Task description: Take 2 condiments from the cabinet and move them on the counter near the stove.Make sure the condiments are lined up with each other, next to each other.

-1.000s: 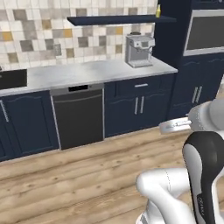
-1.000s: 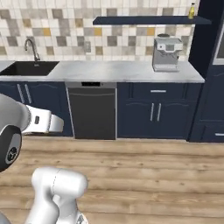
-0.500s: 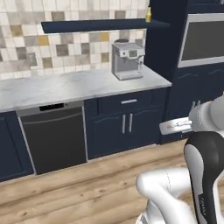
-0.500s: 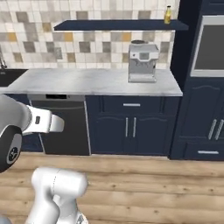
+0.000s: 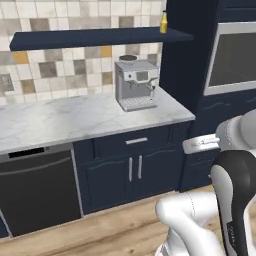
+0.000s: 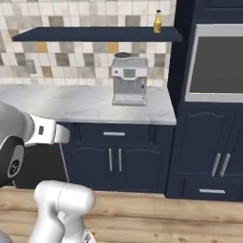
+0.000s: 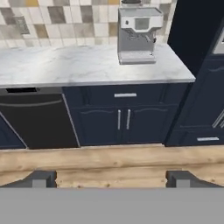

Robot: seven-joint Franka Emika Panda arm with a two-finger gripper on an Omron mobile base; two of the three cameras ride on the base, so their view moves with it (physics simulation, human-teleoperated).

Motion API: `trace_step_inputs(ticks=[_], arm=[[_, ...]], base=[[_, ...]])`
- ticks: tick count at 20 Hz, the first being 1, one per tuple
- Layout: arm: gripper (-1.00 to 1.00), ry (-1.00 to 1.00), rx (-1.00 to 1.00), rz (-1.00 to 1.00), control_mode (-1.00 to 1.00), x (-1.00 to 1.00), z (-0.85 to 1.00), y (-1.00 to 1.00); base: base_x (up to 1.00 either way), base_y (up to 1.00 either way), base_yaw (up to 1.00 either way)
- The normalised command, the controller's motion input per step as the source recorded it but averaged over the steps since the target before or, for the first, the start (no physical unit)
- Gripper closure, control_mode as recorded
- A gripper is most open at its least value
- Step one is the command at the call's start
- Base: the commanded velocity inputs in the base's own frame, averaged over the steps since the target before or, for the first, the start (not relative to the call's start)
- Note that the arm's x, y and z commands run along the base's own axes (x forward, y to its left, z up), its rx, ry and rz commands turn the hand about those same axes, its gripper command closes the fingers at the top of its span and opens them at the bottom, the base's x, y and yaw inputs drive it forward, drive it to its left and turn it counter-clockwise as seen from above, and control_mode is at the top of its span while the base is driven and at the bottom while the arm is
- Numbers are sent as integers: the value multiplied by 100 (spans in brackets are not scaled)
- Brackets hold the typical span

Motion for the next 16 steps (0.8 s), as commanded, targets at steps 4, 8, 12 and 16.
trace_step_inputs(ticks=[4, 8, 12, 16], arm=[[-100, 0, 0, 0, 100, 0, 0, 0], [-100, 0, 0, 0, 100, 0, 0, 0], [-100, 0, 0, 0, 100, 0, 0, 0], [-100, 0, 0, 0, 100, 0, 0, 0]], base=[[100, -51, 4], [100, -42, 6], [100, -36, 3], [88, -18, 5]])
